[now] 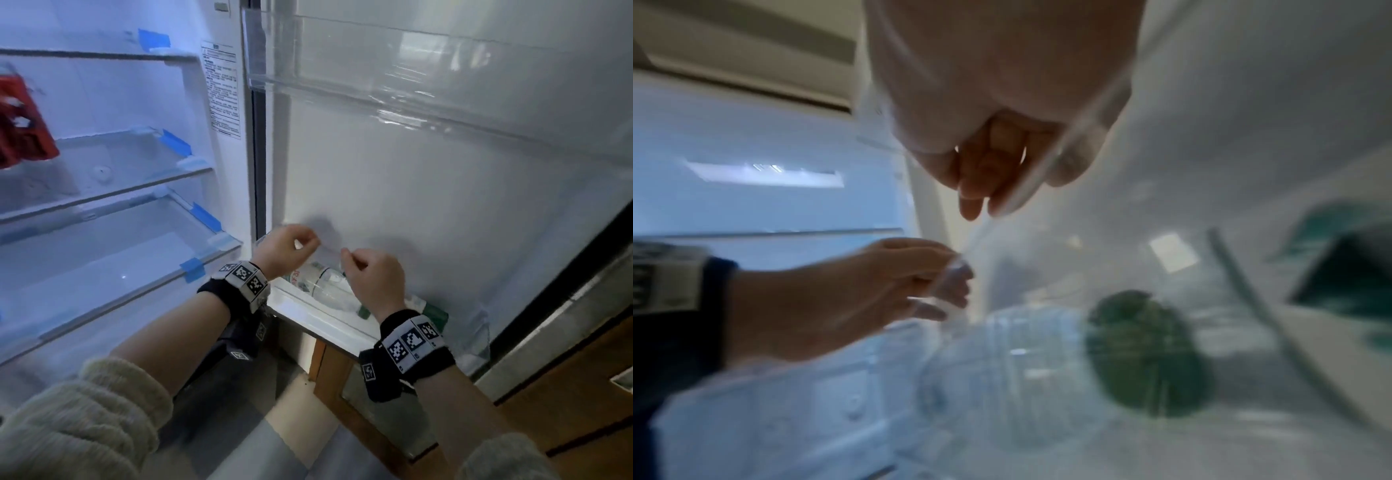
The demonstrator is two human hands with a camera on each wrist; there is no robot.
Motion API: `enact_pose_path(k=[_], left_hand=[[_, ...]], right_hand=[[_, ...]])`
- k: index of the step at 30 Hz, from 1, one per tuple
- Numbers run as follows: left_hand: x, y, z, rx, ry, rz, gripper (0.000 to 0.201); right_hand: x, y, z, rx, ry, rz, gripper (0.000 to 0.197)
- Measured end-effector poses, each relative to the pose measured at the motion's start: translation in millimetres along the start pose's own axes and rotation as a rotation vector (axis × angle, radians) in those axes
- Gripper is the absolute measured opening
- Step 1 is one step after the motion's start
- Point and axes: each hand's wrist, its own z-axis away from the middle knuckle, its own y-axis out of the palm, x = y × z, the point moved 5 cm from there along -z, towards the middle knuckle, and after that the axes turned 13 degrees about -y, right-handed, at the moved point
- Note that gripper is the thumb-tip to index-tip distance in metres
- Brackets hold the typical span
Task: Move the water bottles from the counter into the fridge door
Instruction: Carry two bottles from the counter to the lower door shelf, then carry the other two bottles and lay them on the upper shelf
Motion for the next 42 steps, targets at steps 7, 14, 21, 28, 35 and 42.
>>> enact_pose_path(k=[7, 14, 21, 28, 35, 42], left_hand=[[14.8, -44.3, 59.0, -0.229, -0.147, 0.115, 0.017], [67.8, -98.7, 152.4, -0.318, -0.369, 0.0, 0.016], [116.0, -164.8, 268.8, -0.492, -0.526, 0.033, 0.015], [171.6, -247.6, 422.1, -0.84, -0.785, 0.018, 0.019], [247.5, -311.7, 548.8, -1.006, -1.048, 0.066, 0.019], [306.8, -349.9, 591.7, -1.094, -1.13, 0.119, 0.02]], right_hand=[[68.1, 37.1, 4.8, 0.096, -0.246, -0.143, 0.043], [149.6, 89.7, 22.3, 0.347, -0.387, -0.315, 0.039], [267.0, 133.6, 51.8, 0.537, -0.526, -0.405, 0.051], [412.9, 178.9, 100.3, 0.666, -0.652, -0.552, 0.051], [526.7, 258.8, 139.3, 0.77, -0.558, -0.721, 0.023], [567.9, 327.5, 133.8, 0.907, -0.303, -0.767, 0.028]])
